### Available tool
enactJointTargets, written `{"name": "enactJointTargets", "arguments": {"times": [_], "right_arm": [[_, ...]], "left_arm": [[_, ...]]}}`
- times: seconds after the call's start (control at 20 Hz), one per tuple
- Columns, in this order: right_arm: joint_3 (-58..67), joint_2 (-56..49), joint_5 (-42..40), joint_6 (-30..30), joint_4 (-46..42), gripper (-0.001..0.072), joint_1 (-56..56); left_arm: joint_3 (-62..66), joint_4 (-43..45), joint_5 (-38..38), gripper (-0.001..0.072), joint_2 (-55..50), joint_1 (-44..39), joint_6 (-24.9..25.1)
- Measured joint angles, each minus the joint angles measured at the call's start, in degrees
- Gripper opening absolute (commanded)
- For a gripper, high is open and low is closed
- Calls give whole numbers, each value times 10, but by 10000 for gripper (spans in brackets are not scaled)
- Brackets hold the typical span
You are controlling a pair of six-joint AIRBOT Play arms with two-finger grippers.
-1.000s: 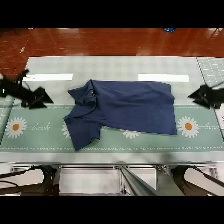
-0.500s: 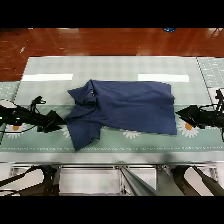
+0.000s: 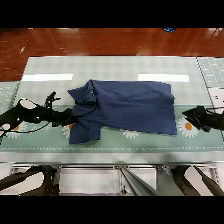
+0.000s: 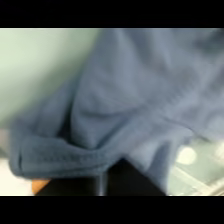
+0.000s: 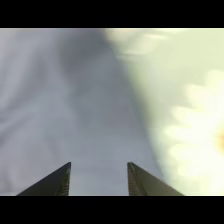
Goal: Fold the shirts.
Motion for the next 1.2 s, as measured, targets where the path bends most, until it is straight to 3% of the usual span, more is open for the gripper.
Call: {"name": "enactJointTargets", "arguments": {"times": [0.35, 0.6, 0.65, 0.8, 1.0, 1.2], "right_arm": [[-48, -18, 21, 57, -116, 407, -12], [-59, -76, 2, 60, -76, 398, 48], [-57, -88, -10, 55, -55, 364, 63], [-36, -128, -74, 32, 5, 27, 122], [59, -157, -72, 1, 69, 26, 211], [260, -139, -20, 13, 85, 26, 255]], "left_arm": [[18, 4, 7, 12, 0, -19, 7], [24, 0, 3, 12, 0, -19, 9], [28, -1, 2, 12, 0, -17, 9], [58, -2, -10, 12, 1, -8, 10], [144, -8, -40, 13, 1, 10, 8], [303, -70, -84, 12, 9, 55, 2]]}}
